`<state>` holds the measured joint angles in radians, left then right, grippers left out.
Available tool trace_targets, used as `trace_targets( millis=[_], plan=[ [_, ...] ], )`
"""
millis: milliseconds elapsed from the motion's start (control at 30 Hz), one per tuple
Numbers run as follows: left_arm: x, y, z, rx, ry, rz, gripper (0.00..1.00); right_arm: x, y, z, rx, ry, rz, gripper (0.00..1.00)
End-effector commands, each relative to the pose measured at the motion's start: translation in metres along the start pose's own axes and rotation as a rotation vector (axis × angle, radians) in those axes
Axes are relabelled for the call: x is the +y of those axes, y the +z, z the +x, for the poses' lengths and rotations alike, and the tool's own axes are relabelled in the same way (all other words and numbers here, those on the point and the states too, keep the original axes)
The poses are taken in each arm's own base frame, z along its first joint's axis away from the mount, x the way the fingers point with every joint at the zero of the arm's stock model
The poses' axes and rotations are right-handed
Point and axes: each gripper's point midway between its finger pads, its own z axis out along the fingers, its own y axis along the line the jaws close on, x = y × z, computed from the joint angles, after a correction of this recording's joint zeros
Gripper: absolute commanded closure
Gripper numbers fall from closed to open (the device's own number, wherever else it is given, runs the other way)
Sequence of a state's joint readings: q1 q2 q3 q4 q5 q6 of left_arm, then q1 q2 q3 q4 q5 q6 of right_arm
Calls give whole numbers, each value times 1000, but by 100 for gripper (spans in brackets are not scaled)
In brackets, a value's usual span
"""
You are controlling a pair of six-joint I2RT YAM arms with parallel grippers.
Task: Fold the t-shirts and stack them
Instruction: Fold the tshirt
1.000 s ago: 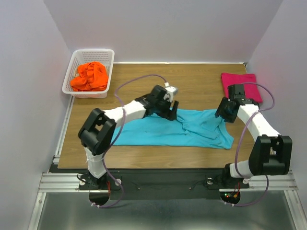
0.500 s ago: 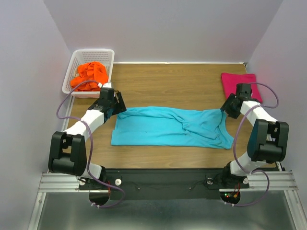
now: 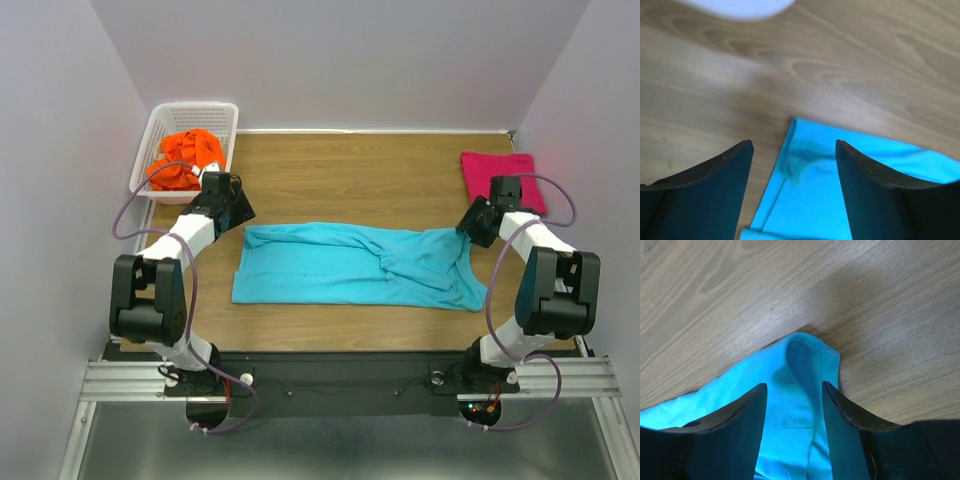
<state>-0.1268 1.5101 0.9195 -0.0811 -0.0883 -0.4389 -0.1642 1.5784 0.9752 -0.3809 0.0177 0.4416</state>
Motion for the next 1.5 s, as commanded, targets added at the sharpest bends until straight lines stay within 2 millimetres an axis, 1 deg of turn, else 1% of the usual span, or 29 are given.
trace_targets(
  millis=[0, 67, 100, 200, 233, 333, 400, 433, 467, 533, 633, 667, 800, 933, 967, 1067, 1100, 1133, 1200, 1267, 1300, 1333, 1367, 1433, 1467],
  plan=[
    [-22, 14, -31, -48, 15, 28, 26, 9, -9, -17, -68, -13, -47, 46],
    [-28, 18, -28, -26, 59, 21, 30, 9, -13, -18, -77, -18, -49, 46],
    [-36, 23, -21, -1, 87, 22, 32, 8, -13, -16, -74, -19, -49, 46],
    [-43, 27, -13, 20, 146, 13, 37, 7, -16, -15, -80, -24, -50, 46],
    [-46, 29, -6, 35, 169, 7, 38, 6, -16, -12, -76, -25, -50, 46],
    [-46, 32, 11, 79, 209, -2, 43, 5, -16, -10, -72, -29, -48, 46],
    [-42, 32, 21, 107, 223, -9, 46, 4, -15, -8, -69, -30, -46, 46],
    [-40, 31, 26, 122, 231, -9, 47, 4, -15, -8, -67, -32, -45, 46],
    [-40, 29, 31, 135, 240, -11, 48, 8, -16, -6, -58, -33, -69, 46],
    [-37, 25, 42, 163, 261, -5, 49, 7, -14, -4, -51, -36, -66, 46],
    [-38, 15, 54, 180, 291, 10, 51, 6, -14, -2, -47, -39, -64, 46],
    [-39, 12, 58, 190, 302, 12, 54, 5, -13, -1, -42, -39, -62, 46],
    [-41, -3, 77, 219, 329, 39, 55, 4, -12, -1, -44, -42, -56, 46],
    [-40, -15, 88, 223, 343, 43, 55, 2, -14, -1, -52, -48, -49, 46],
    [-43, -17, 91, 226, 338, 53, 55, 2, -14, -1, -52, -49, -49, 46],
    [-37, -18, 102, 249, 330, 52, 55, 1, -13, 0, -49, -48, -48, 46],
    [-32, -16, 109, 265, 332, 41, 55, 1, -12, 0, -45, -49, -46, 46],
    [-29, -14, 111, 268, 330, 27, 55, 1, -11, 0, -44, -48, -45, 46],
    [-21, -12, 107, 247, 319, -13, 55, 2, -12, -1, -46, -45, -47, 46],
    [-22, -16, 92, 193, 276, -18, 55, 4, -13, -5, -55, -46, -51, 46],
    [-19, -17, 84, 172, 246, -23, 53, 4, -13, -5, -56, -44, -51, 46],
    [-22, -22, 71, 132, 221, -10, 50, 1, -13, -9, -70, -40, -29, 46],
    [-21, -22, 62, 106, 201, -12, 48, 0, -12, -9, -68, -40, -27, 46],
    [-17, -21, 45, 70, 171, -26, 41, 0, -11, -9, -67, -34, -21, 46],
    [-14, -17, 45, 78, 172, -37, 40, -1, -10, -8, -62, -31, -19, 46]
  ],
)
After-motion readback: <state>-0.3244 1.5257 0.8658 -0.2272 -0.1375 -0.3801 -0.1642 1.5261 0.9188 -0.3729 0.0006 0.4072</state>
